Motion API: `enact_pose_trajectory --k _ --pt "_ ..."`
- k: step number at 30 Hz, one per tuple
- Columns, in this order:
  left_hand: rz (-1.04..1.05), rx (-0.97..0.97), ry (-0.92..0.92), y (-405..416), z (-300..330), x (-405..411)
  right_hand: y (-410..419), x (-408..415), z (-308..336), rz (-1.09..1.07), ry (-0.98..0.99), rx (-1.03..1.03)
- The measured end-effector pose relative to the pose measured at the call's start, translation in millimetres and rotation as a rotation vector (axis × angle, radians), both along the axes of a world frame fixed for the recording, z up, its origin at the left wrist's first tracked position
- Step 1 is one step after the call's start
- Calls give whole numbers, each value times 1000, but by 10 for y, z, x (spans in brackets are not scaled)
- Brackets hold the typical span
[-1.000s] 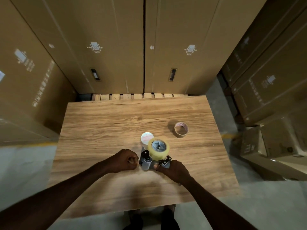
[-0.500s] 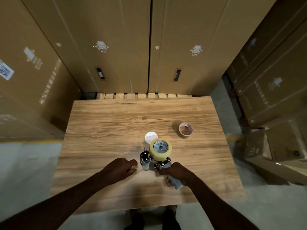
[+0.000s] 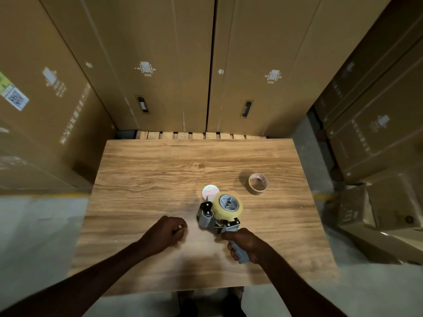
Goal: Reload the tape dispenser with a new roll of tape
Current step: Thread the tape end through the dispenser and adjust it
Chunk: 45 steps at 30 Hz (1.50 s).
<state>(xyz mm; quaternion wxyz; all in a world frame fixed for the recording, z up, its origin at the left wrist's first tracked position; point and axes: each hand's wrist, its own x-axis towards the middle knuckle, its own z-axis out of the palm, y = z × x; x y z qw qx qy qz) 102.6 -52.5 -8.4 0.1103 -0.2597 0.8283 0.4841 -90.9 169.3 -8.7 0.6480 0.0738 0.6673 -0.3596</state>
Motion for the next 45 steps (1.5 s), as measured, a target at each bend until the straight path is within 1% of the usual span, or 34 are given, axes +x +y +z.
enact_pose_trajectory --k 1,3,7,9,11,12,14,16,20,22,23,25,28,34,38,41,45 --pt "49 44 6 -8 9 -13 3 -5 -1 -19 10 1" --pt "201 190 11 25 3 -50 16 -16 -13 -47 42 -10" --pt "569 571 -47 150 18 -223 93 -45 11 -21 165 -69" --pt "716 795 -71 187 44 -347 136 -51 34 10 232 -108" --pt "791 1001 -100 197 84 -460 164 -65 58 38 334 -126" --pt "803 1074 -117 198 99 -502 176 -76 74 58 405 -129" --pt "819 1169 -133 190 105 -547 206 -103 105 123 574 -120" --pt "809 1214 -131 185 97 -560 241 -137 136 186 725 -107" --pt "745 1254 -134 234 116 -606 282 -215 208 348 963 -73" --pt "786 1277 -108 266 140 -630 291 -232 227 376 1052 -78" --pt "809 1282 -94 276 149 -637 294 -234 234 362 1066 -92" --pt "842 1269 -87 290 172 -652 300 -241 258 329 1078 -123" --pt "835 1208 -132 298 224 -672 312 -277 296 314 1094 -180" --pt "716 1092 -242 214 332 -696 357 -331 351 362 1136 -208" --pt "620 1010 -336 207 345 -732 359 -318 341 373 1115 -230" --pt "608 898 -356 204 357 -771 342 -288 329 354 1074 -258" --pt "637 715 -349 205 379 -839 309 -285 293 386 1053 -252"
